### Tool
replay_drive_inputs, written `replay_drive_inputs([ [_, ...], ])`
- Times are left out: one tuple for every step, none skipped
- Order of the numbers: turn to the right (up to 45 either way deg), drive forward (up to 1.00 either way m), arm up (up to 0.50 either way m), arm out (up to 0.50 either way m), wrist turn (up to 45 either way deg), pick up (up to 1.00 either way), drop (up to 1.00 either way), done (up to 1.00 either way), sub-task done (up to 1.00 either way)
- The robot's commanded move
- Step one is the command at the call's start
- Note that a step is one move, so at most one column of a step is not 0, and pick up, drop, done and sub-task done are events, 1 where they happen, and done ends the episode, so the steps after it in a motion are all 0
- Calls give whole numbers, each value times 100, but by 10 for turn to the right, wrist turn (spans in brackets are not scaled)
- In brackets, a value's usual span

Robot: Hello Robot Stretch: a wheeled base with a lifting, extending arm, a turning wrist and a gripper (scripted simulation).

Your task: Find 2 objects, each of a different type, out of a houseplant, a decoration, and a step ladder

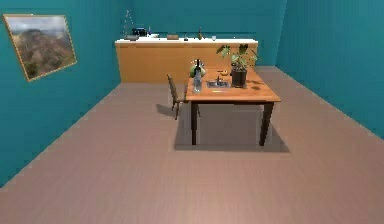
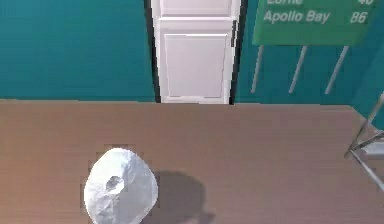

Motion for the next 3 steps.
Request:
replay_drive_inputs([
  [0, 80, 0, 0, 0, 0, 0, 0, 0],
  [450, 0, 0, 0, 0, 0, 0, 0, 0],
  [0, 75, 0, 0, 0, 0, 0, 0, 0],
])
